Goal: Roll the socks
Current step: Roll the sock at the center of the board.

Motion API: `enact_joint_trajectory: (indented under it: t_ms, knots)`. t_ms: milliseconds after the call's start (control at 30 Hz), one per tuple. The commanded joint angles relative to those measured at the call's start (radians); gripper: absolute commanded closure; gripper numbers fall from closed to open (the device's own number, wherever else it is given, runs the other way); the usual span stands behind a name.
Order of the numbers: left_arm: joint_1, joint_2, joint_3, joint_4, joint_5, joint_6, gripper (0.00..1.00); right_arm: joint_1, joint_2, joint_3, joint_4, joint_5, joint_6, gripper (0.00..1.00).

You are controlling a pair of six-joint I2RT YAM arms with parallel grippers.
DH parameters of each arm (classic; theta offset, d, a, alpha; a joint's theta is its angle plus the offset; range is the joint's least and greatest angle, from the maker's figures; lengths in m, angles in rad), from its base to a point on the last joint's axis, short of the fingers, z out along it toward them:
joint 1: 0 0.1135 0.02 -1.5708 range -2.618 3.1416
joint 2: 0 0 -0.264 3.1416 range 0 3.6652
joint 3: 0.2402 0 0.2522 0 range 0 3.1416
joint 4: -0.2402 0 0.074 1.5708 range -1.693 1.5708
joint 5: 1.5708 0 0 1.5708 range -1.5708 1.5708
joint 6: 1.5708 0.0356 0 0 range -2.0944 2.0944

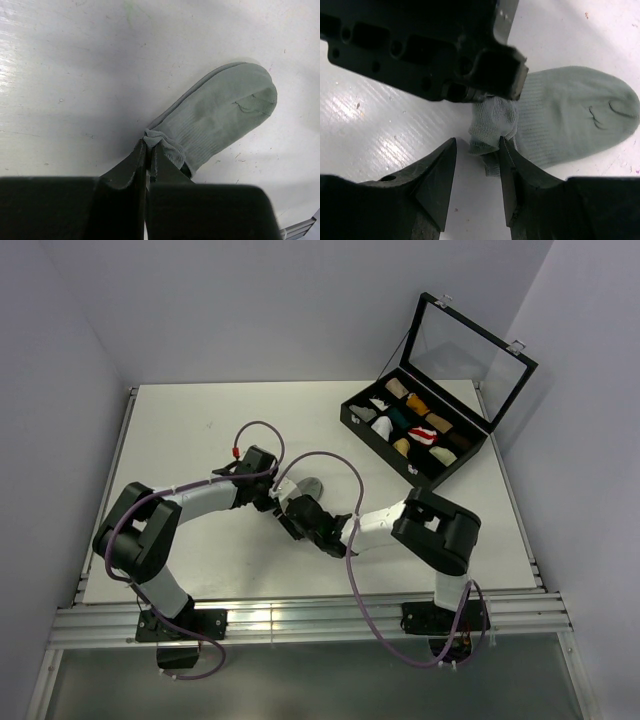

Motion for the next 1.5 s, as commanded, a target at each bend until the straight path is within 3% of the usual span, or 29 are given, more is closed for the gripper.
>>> enact_joint_trajectory:
  t_ms: [0, 200, 367, 433, 500, 567, 733, 867, 967, 1167, 1467]
  knots:
    - [-0.004, -0.001, 0.018, 0.003, 0.006, 0.000, 0.99, 0.013, 0.031, 0.039, 0.051, 0.037, -0.001, 0.53]
    - [-0.005, 0.007, 0.010, 0.022, 0.031, -0.015, 0.99, 0.031, 0.071, 0.074, 0.037, 0.100, 0.004, 0.55]
    - [-0.009, -0.010, -0.004, 0.026, 0.034, -0.030, 0.99, 0.031, 0.083, 0.073, 0.023, 0.117, 0.027, 0.82]
    - [-0.007, -0.033, -0.015, 0.029, 0.025, -0.046, 0.96, 0.027, 0.066, 0.054, 0.020, 0.101, 0.033, 0.95]
    - [-0.007, -0.065, -0.027, 0.037, 0.020, -0.066, 0.90, 0.018, 0.043, 0.040, 0.019, 0.043, 0.053, 1.00]
    - [-0.002, -0.085, -0.039, 0.042, 0.020, -0.075, 0.84, -0.007, 0.025, 0.023, 0.014, -0.014, 0.082, 1.00]
    - [0.013, -0.166, -0.068, 0.045, -0.037, -0.104, 0.68, -0.113, -0.023, 0.011, -0.021, -0.372, 0.168, 1.00]
    - [0.030, -0.237, -0.110, 0.074, -0.066, -0.122, 0.42, -0.234, -0.018, 0.022, -0.027, -0.644, 0.261, 1.00]
    - [0.031, -0.269, -0.140, 0.083, -0.066, -0.132, 0.34, -0.287, 0.019, 0.033, 0.006, -0.856, 0.343, 1.00]
    - [0.031, -0.285, -0.196, 0.121, -0.031, -0.144, 0.35, -0.395, 0.117, 0.059, 0.114, -1.119, 0.528, 1.00]
    - [0.031, -0.200, -0.205, 0.180, 0.034, -0.155, 0.40, -0.472, 0.236, 0.082, 0.217, -1.215, 0.729, 1.00]
